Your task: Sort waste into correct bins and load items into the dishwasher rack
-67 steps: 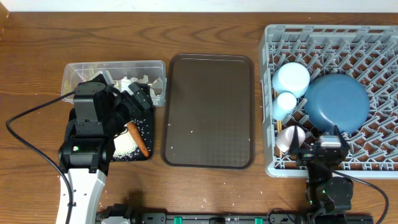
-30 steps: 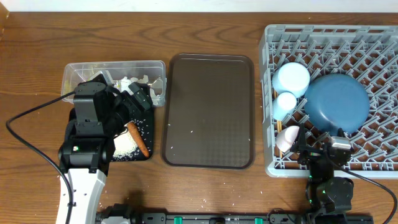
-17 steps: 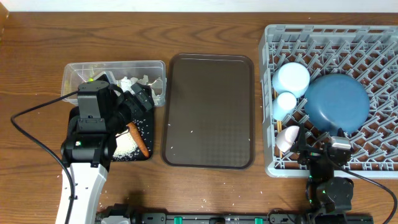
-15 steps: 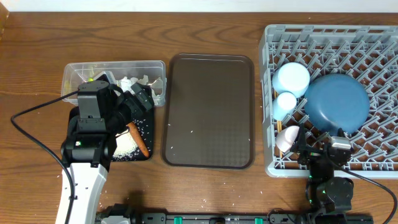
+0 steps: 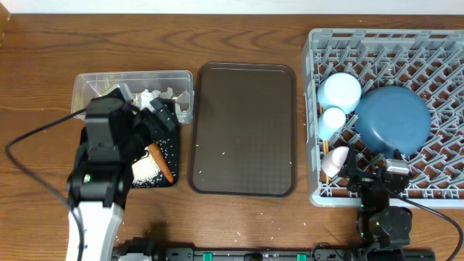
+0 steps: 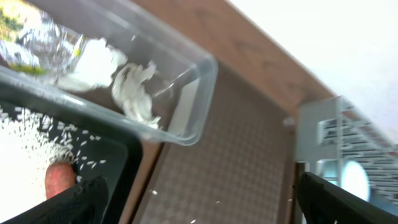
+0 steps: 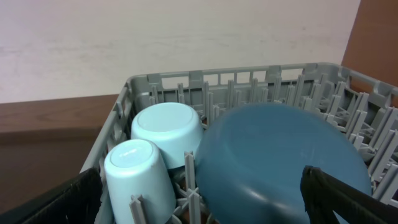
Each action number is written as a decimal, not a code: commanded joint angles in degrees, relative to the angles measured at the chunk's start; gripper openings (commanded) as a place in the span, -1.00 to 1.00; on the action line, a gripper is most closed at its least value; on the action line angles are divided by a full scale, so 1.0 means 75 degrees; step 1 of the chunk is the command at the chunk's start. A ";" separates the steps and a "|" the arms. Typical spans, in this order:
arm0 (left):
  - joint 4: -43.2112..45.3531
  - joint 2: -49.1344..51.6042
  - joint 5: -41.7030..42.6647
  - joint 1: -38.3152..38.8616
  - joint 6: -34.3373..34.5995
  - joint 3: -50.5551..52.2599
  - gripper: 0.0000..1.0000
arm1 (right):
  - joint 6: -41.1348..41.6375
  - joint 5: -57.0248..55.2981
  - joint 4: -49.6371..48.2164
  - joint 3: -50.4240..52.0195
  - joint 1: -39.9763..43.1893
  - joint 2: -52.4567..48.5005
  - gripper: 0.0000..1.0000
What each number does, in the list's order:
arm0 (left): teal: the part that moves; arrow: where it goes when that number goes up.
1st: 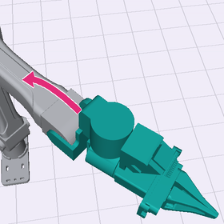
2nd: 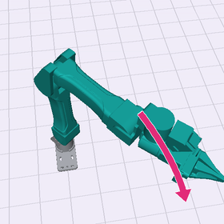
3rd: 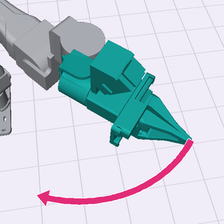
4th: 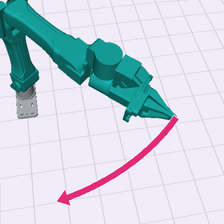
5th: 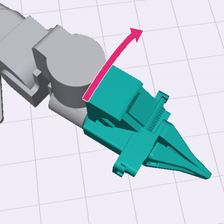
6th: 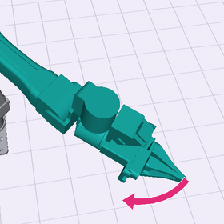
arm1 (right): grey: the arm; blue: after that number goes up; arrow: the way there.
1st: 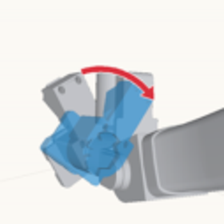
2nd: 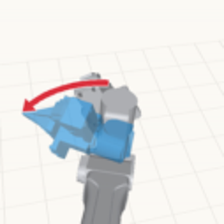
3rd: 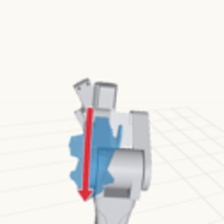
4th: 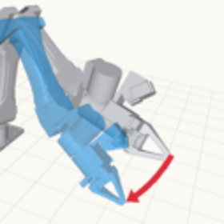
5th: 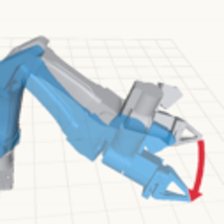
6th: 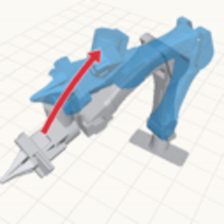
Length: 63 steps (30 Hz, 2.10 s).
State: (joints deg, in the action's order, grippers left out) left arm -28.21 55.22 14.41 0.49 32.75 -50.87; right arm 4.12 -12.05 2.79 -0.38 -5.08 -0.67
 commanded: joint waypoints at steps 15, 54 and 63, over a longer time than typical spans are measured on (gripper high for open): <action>-0.0009 -0.3142 -0.1501 0.0032 -0.0766 -0.0003 0.96 | 0.0012 -0.0102 0.0032 0.0009 0.0070 0.0038 0.99; 0.2970 -0.6857 -0.1005 0.0769 0.0131 0.5068 0.96 | 0.0012 -0.0102 0.0032 0.0012 0.0070 0.0038 0.98; 0.3719 -0.7350 -0.1014 0.0766 0.0117 0.6228 0.96 | 0.0012 -0.0102 0.0032 0.0012 0.0070 0.0038 0.98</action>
State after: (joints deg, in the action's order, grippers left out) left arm -0.89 0.73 6.07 5.91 33.26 -5.30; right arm 4.12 -12.10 2.76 -0.38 -5.08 -0.69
